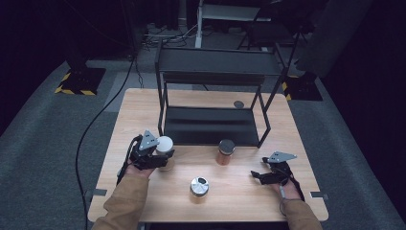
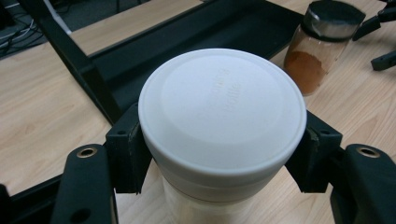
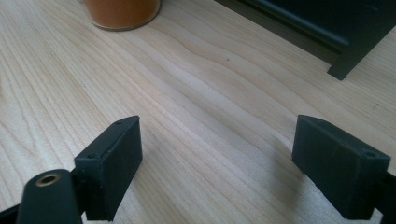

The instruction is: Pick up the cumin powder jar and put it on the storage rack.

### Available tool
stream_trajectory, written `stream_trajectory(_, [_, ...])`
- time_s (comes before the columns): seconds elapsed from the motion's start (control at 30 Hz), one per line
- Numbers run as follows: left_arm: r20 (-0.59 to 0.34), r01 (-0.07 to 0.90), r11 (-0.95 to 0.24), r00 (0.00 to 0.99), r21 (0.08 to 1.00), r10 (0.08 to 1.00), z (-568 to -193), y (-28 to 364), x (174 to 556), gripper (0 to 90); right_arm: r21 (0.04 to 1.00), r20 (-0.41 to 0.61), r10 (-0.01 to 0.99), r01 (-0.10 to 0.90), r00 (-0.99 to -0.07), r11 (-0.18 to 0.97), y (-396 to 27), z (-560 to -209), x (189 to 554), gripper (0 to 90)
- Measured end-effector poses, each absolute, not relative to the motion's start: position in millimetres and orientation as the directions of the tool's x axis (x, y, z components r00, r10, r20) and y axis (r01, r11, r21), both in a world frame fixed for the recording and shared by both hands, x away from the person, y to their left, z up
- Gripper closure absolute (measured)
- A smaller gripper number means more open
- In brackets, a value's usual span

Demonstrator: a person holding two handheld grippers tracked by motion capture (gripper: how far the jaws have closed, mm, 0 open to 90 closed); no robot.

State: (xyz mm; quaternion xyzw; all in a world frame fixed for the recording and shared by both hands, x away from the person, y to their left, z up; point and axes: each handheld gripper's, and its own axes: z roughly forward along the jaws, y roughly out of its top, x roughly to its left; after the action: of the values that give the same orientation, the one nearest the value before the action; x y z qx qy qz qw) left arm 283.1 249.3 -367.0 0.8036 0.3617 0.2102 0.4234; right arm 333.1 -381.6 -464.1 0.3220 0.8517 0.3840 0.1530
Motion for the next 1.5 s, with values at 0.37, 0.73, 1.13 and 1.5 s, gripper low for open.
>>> stream_trajectory(0.37, [0.017,0.411,-0.391,0.671,0.824,0.741,-341,235,306,33.2,0.752,-0.013,0.667,0.432,-0.745,0.497,-381,-464,333,15.7])
stream_trajectory(0.73, [0.013,0.416,-0.403,0.683,0.815,0.731,-327,224,324,33.2,0.753,-0.013,0.67,0.434,-0.742,0.495,-381,-464,333,15.7])
stream_trajectory(1.13, [0.043,0.395,-0.424,0.688,0.815,0.725,-314,211,339,33.2,0.752,-0.013,0.672,0.435,-0.741,0.494,-381,-464,333,15.7])
stream_trajectory(1.5, [0.06,0.367,-0.41,0.68,0.835,0.731,-317,203,352,33.1,0.752,-0.013,0.673,0.436,-0.74,0.494,-381,-464,333,15.7])
